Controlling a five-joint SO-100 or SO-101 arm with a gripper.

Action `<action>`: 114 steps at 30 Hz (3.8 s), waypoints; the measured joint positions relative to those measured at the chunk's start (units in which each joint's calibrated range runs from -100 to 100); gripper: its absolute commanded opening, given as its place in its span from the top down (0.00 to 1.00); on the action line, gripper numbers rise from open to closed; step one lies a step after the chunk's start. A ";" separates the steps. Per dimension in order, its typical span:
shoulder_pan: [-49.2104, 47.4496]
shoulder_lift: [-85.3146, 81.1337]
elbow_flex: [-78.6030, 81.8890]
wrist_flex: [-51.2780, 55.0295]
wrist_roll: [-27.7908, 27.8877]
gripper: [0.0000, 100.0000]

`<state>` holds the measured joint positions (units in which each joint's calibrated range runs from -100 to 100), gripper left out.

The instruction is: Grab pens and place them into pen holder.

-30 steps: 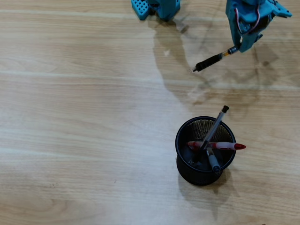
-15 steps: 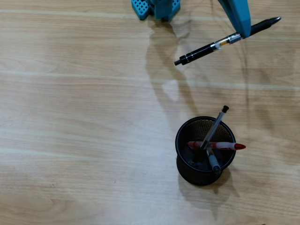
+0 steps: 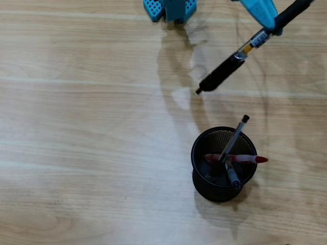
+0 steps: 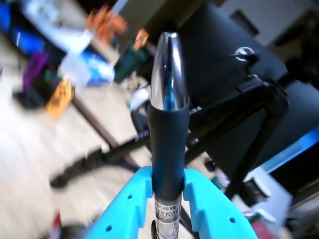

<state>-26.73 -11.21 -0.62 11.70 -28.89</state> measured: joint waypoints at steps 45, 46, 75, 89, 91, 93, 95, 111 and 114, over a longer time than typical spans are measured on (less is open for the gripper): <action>9.53 -0.17 31.85 -32.80 -25.64 0.98; 9.62 -0.17 32.39 -32.80 -25.64 0.98; 9.24 10.45 29.99 -32.80 -25.85 0.84; 9.24 10.45 29.99 -32.80 -24.55 0.82; 9.24 10.45 29.99 -32.80 -24.40 0.87; 9.24 9.86 29.99 -32.37 -23.46 0.97; 9.24 7.14 30.08 -29.18 -21.59 0.98; 14.01 -32.97 38.42 24.17 3.54 0.97; 15.53 -43.59 45.79 30.13 8.79 0.97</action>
<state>-11.20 -54.80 45.16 41.82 -20.10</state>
